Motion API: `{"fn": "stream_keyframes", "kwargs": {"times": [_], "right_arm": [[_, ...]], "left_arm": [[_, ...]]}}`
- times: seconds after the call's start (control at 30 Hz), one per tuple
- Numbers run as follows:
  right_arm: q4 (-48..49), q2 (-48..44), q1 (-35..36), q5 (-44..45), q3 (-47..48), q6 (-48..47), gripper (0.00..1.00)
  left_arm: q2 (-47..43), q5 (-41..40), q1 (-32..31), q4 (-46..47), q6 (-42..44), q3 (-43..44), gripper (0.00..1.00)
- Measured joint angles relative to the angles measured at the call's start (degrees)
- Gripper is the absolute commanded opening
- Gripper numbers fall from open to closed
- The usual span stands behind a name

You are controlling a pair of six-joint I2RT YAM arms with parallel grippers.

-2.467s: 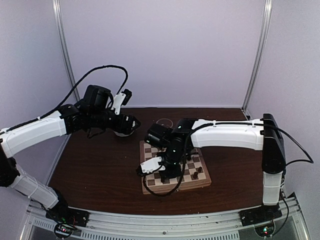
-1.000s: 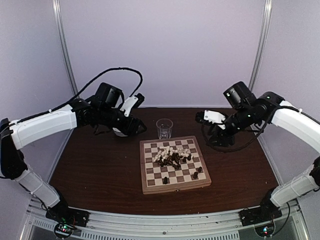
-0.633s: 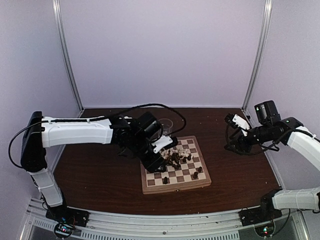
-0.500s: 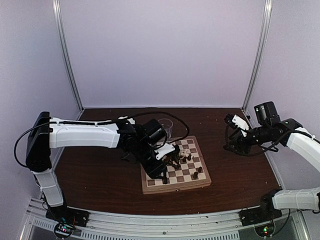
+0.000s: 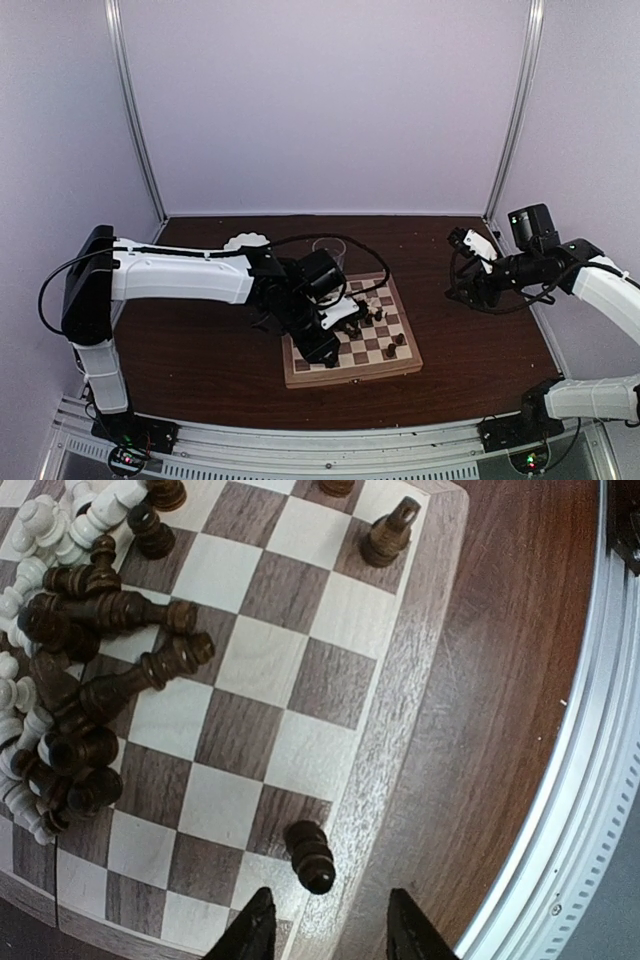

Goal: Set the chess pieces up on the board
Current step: Adjust the bishop at f8.

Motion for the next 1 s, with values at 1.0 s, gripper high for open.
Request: {"fn": "stream_keyframes", "kwargs": {"times": [1.0], "right_arm": [[0.26,0.00,-0.02,-0.09,-0.28,-0.24,0.63]], "left_arm": [[3.39,-2.01,0.00,0.20,0.55,1.90,0.13]]}}
